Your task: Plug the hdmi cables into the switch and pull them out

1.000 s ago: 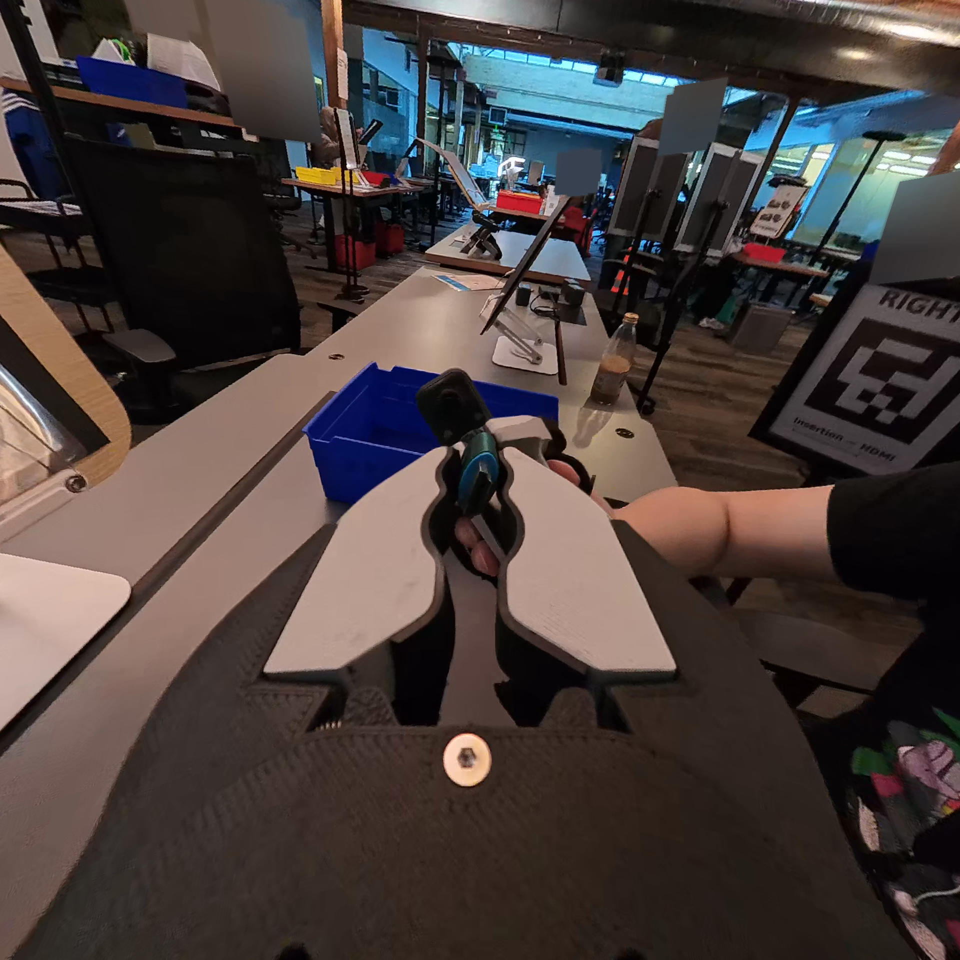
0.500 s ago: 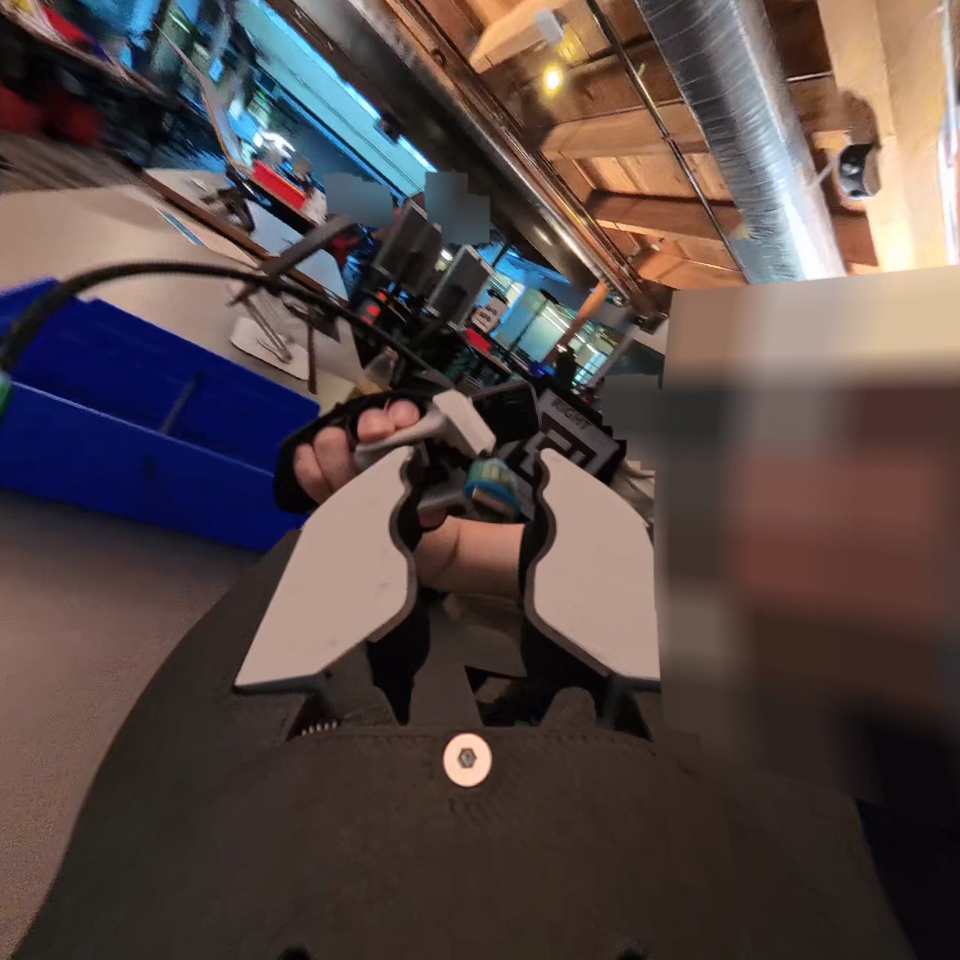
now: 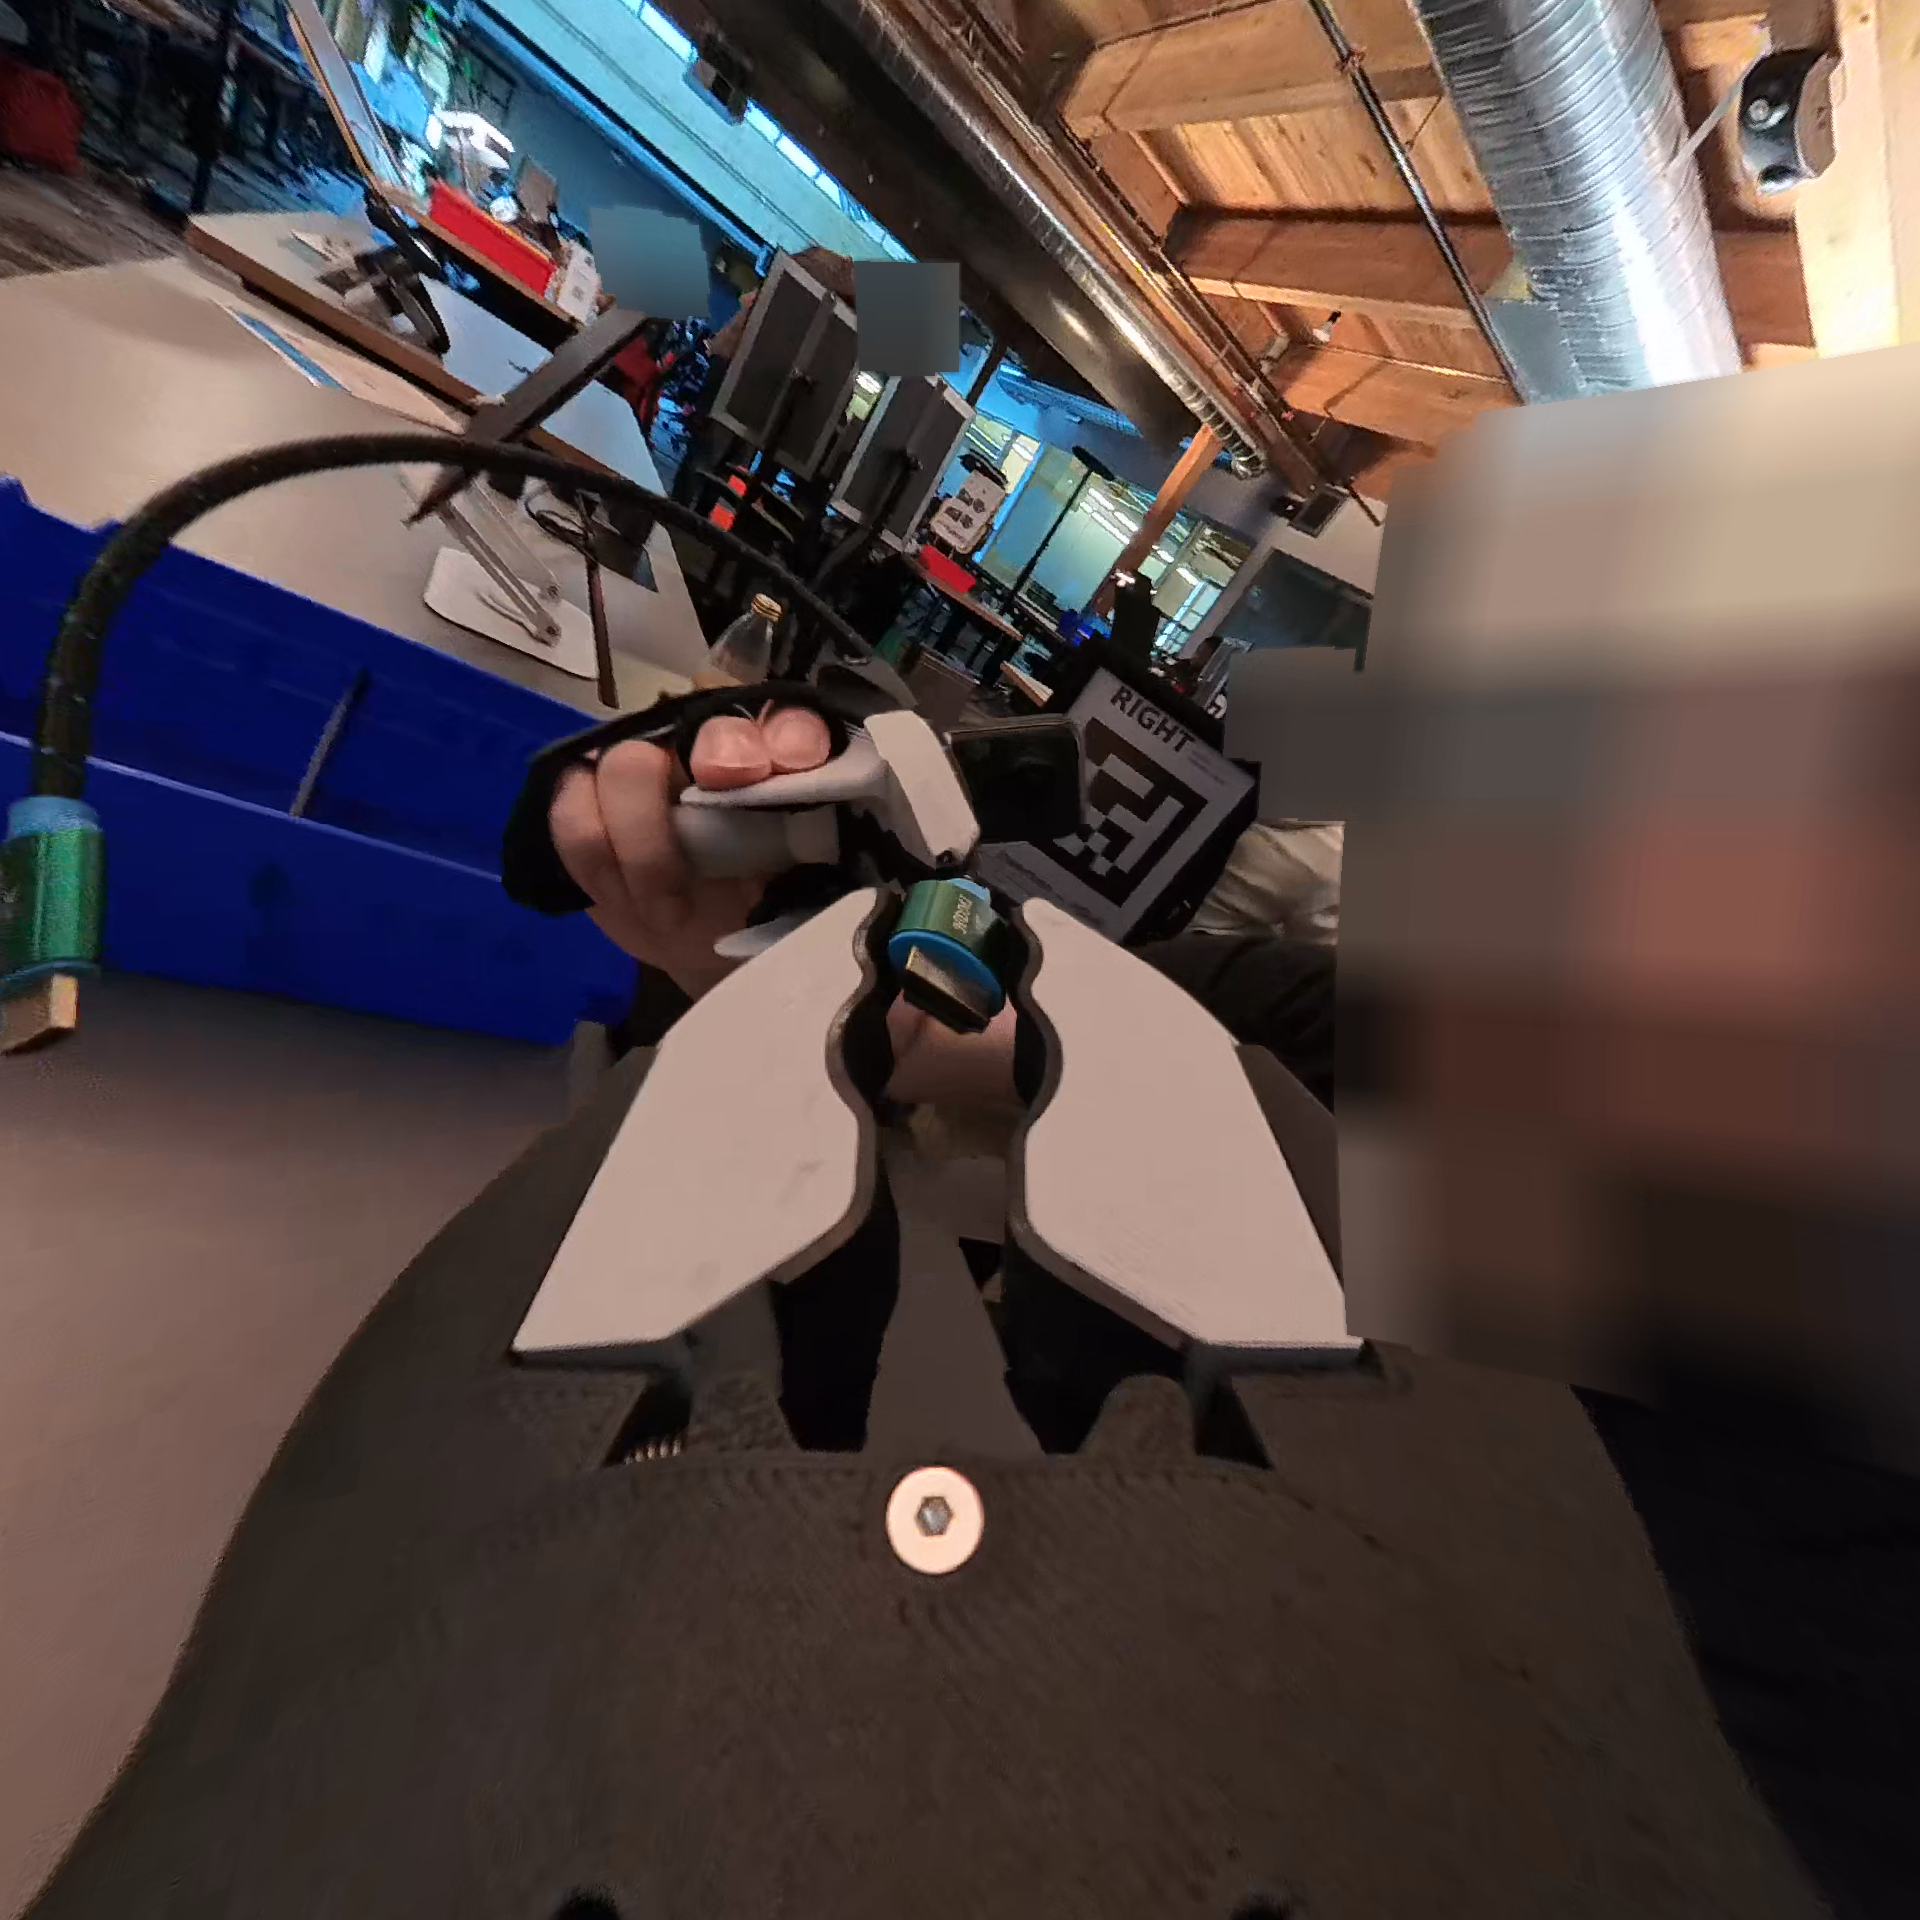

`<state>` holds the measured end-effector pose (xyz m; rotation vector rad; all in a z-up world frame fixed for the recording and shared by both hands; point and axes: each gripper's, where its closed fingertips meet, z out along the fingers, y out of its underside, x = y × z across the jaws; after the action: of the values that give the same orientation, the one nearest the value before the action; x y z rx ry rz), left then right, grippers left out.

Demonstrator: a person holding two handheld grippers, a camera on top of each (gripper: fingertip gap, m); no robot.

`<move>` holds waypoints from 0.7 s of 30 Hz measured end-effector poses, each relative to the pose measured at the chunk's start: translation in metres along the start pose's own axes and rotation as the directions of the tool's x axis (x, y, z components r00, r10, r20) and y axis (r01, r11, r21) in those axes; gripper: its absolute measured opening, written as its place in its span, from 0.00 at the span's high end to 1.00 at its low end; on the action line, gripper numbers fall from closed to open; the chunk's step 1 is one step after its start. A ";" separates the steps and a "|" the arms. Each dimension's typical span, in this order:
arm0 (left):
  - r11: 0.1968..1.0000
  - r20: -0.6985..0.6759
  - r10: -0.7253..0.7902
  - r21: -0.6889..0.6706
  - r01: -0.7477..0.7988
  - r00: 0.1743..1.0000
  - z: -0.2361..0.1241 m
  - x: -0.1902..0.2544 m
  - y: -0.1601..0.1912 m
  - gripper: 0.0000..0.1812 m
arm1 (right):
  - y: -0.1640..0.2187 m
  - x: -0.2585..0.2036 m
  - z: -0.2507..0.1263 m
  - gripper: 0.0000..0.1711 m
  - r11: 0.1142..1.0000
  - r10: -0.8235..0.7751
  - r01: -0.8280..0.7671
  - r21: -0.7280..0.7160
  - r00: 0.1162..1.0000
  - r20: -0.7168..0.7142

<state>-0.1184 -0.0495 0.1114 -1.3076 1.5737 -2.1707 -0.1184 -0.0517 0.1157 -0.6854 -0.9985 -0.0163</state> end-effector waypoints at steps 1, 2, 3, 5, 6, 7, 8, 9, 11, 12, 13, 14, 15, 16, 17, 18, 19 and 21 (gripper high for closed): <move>1.000 0.016 0.029 0.006 -0.029 0.999 0.000 -0.002 -0.001 0.90 | 0.002 0.001 0.000 0.96 1.000 0.022 -0.022 -0.006 1.000 -0.006; 0.998 0.033 0.054 0.015 -0.054 0.998 0.000 -0.003 -0.003 0.90 | 0.004 0.003 0.000 0.96 0.998 0.055 -0.055 -0.014 0.998 -0.018; 0.997 0.049 0.073 0.015 -0.074 0.996 -0.001 -0.005 -0.003 0.90 | 0.006 0.004 0.001 0.96 0.995 0.094 -0.094 -0.019 0.995 -0.020; 0.993 0.084 0.119 -0.001 -0.119 0.989 0.000 -0.008 -0.003 0.90 | 0.008 0.006 0.003 0.94 0.985 0.172 -0.172 -0.025 0.985 -0.019; 0.989 0.098 0.149 -0.005 -0.149 0.984 0.001 -0.008 -0.003 0.90 | 0.008 0.007 0.004 0.94 0.977 0.211 -0.211 -0.024 0.977 -0.020; 0.983 0.109 0.183 -0.008 -0.183 0.977 0.001 -0.007 -0.004 0.90 | 0.008 0.007 0.005 0.94 0.967 0.252 -0.252 -0.024 0.968 -0.020; 0.977 0.127 0.214 -0.010 -0.215 0.968 0.001 -0.007 -0.005 0.90 | 0.009 0.008 0.005 0.94 0.957 0.289 -0.289 -0.028 0.957 -0.019; 0.970 0.155 0.244 -0.016 -0.245 0.957 0.000 -0.008 -0.006 0.90 | 0.012 0.010 0.006 0.94 0.944 0.328 -0.328 -0.044 0.945 -0.020; 0.954 0.196 0.300 -0.042 -0.298 0.934 -0.002 -0.009 -0.007 0.90 | 0.013 0.009 0.008 0.94 0.909 0.414 -0.413 -0.058 0.910 0.006; 0.946 0.210 0.325 -0.053 -0.321 0.922 -0.003 -0.009 -0.007 0.90 | 0.013 0.009 0.009 0.95 0.894 0.446 -0.445 -0.054 0.895 0.014; 0.939 0.220 0.343 -0.065 -0.337 0.913 -0.003 -0.009 -0.006 0.90 | 0.012 0.009 0.009 0.94 0.882 0.469 -0.468 -0.044 0.883 0.021; 0.934 0.225 0.358 -0.077 -0.350 0.906 -0.002 -0.009 -0.005 0.91 | 0.011 0.009 0.009 0.94 0.874 0.486 -0.486 -0.034 0.873 0.030; 0.928 0.231 0.373 -0.087 -0.362 0.899 -0.002 -0.009 -0.004 0.91 | 0.010 0.008 0.009 0.96 0.864 0.503 -0.502 -0.033 0.863 0.042; 0.924 0.237 0.383 -0.097 -0.371 0.893 -0.002 -0.010 -0.004 0.91 | 0.010 0.007 0.009 0.96 0.853 0.522 -0.521 -0.038 0.851 0.049; 0.922 0.242 0.388 -0.104 -0.374 0.889 -0.002 -0.010 -0.003 0.91 | 0.010 0.008 0.009 0.96 0.843 0.538 -0.536 -0.039 0.841 0.054; 0.920 0.247 0.391 -0.105 -0.377 0.887 -0.002 -0.011 -0.003 0.91 | 0.011 0.008 0.009 0.96 0.838 0.546 -0.545 -0.042 0.836 0.053; 0.919 0.255 0.393 -0.108 -0.378 0.883 -0.002 -0.012 -0.004 0.91 | 0.012 0.008 0.009 0.96 0.835 0.549 -0.547 -0.051 0.834 0.052; 0.915 0.273 0.403 -0.125 -0.383 0.873 -0.003 -0.015 -0.003 0.90 | 0.016 0.007 0.009 0.96 0.833 0.551 -0.546 -0.086 0.833 0.053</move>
<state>-0.1107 -0.0374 0.1049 -1.1377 1.6296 -1.6110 -0.1166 -0.0322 0.1167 -1.0243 -0.8430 0.4890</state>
